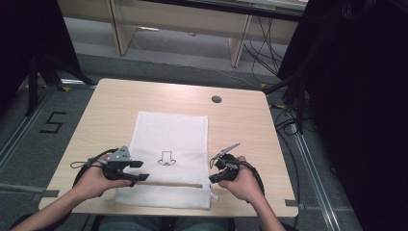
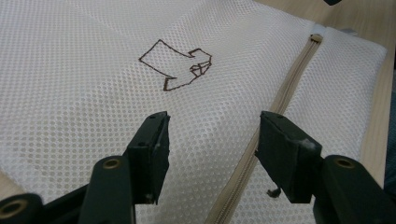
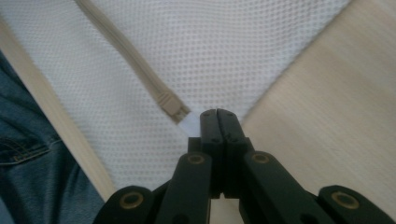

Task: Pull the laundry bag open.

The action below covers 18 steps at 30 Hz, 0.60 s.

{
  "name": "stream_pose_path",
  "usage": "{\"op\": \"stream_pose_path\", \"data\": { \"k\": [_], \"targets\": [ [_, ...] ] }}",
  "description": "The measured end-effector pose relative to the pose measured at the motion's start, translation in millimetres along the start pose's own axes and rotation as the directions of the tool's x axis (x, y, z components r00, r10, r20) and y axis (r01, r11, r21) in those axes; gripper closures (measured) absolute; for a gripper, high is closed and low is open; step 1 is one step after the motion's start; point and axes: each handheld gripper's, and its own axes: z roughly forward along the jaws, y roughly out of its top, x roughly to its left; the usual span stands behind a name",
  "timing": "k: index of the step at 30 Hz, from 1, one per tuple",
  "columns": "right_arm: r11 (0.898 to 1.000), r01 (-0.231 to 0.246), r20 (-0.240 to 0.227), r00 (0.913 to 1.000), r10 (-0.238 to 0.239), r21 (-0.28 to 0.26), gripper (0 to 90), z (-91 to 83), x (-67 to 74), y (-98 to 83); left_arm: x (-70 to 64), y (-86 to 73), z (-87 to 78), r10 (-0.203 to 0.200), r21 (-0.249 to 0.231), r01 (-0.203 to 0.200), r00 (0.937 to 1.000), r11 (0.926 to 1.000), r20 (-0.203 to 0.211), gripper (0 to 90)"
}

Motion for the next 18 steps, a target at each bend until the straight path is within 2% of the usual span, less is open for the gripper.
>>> {"op": "stream_pose_path", "data": {
  "k": [1, 3, 4, 5, 6, 7, 9, 10, 12, 13, 16, 18],
  "targets": [
    [1.0, -0.012, -0.009, 0.9999, 0.012, 0.007, 90.0, 0.0, 2.5, 0.3, -1.7, 1.1, 0.7, -0.016, -0.007, 0.016, 0.9999, 0.9999, 0.002, 43.5],
    [0.999, -0.028, -0.009, 0.9996, 0.028, 0.024, 90.0, 1.8, 5.8, 0.8, -4.5, 5.0, 1.2, -0.011, -0.007, 0.011, 0.9999, 0.9999, 0.005, 44.1],
    [0.999, -0.027, -0.01, 0.9996, 0.028, 0.029, 90.0, 3.2, 6.5, 0.6, -4.7, 7.0, 1.4, 0.005, 0.005, -0.005, 1.0, 1.0, -0.004, 44.2],
    [0.999, -0.016, -0.011, 0.9998, 0.016, 0.032, 90.0, 4.3, 6.6, 0.2, -7.8, 10.7, 4.5, -0.002, -0.016, 0.003, 0.9998, 0.9999, 0.02, 44.4],
    [0.999, -0.024, -0.017, 0.9996, 0.025, 0.04, 90.0, 5.3, 7.6, -0.5, -9.2, 14.6, 6.0, 0.016, -0.01, -0.016, 0.9996, 0.9998, 0.022, 44.6],
    [0.999, -0.012, -0.012, 0.9998, 0.013, 0.037, 90.0, 6.2, 6.7, -0.9, -10.7, 19.0, 7.6, 0.038, -0.007, -0.038, 0.9991, 0.9993, 0.02, 45.5],
    [0.998, -0.035, 0.0, 0.9994, 0.035, 0.048, 90.0, 8.0, 7.8, -1.4, -13.6, 27.3, 13.3, 0.048, -0.013, -0.047, 0.9982, 0.9988, 0.037, 46.8],
    [0.998, -0.033, 0.006, 0.9994, 0.033, 0.046, 90.0, 9.0, 7.5, -1.2, -15.9, 30.2, 16.6, 0.039, -0.022, -0.038, 0.9979, 0.999, 0.051, 47.9],
    [0.998, -0.043, 0.004, 0.9991, 0.043, 0.047, 90.0, 10.1, 7.8, -0.1, -20.4, 37.4, 24.5, 0.065, -0.017, -0.064, 0.9957, 0.9978, 0.066, 49.1],
    [0.999, -0.031, 0.008, 0.9995, 0.03, 0.042, 90.0, 11.6, 6.8, 0.6, -23.6, 41.3, 29.4, 0.081, -0.015, -0.08, 0.9933, 0.9967, 0.083, 50.0],
    [0.997, -0.019, 0.005, 0.9998, 0.018, 0.073, 90.0, 17.2, 5.7, 1.3, -30.0, 48.0, 38.6, 0.112, 0.006, -0.113, 0.9878, 0.9936, 0.108, 52.8],
    [0.996, -0.012, -0.003, 0.9999, 0.012, 0.089, 90.0, 20.7, 4.5, 1.0, -34.2, 52.5, 45.5, 0.122, -0.001, -0.123, 0.9834, 0.9924, 0.134, 54.3]
  ]
}}
